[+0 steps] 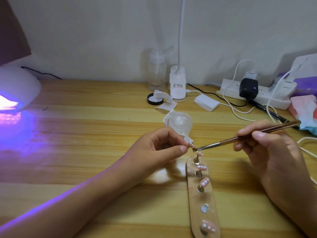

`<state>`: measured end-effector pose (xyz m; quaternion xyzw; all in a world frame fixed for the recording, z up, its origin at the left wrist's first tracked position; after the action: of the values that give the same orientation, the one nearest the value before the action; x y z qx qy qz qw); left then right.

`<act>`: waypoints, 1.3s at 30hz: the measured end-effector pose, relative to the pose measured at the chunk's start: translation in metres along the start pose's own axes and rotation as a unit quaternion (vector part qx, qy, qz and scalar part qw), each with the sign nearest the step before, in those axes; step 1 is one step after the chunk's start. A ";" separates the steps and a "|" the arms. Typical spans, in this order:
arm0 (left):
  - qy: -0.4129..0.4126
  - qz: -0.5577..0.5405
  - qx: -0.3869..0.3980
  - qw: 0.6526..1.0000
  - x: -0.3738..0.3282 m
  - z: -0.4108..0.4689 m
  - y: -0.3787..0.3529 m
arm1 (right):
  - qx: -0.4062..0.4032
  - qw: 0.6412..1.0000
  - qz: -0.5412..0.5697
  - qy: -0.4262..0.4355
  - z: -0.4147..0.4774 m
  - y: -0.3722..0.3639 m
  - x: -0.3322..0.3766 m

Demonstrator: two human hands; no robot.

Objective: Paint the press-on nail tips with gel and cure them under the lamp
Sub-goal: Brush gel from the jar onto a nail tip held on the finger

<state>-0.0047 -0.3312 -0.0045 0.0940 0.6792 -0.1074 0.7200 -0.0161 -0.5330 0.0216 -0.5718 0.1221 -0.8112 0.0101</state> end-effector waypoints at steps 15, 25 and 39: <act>-0.005 -0.008 0.007 1.000 -0.001 0.000 0.000 | -0.002 0.999 0.040 0.007 0.001 -0.002 0.003; -0.003 -0.001 -0.002 1.000 -0.003 0.000 0.000 | 0.010 1.000 0.020 0.002 -0.001 -0.003 0.001; 0.010 -0.020 0.000 1.000 -0.001 0.000 0.000 | -0.003 0.999 0.034 0.020 -0.001 0.000 0.005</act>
<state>-0.0052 -0.3313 -0.0034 0.0813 0.6883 -0.1212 0.7106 -0.0187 -0.5339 0.0261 -0.5513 0.1447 -0.8210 0.0337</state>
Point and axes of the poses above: each hand's wrist, its own z-axis towards the middle knuckle, its own y-axis out of the back of the hand, x = y × z, the point moved 9 cm from there along z, towards the middle knuckle, and after that the axes turned 8 degrees about -x, right-handed, at the moved point
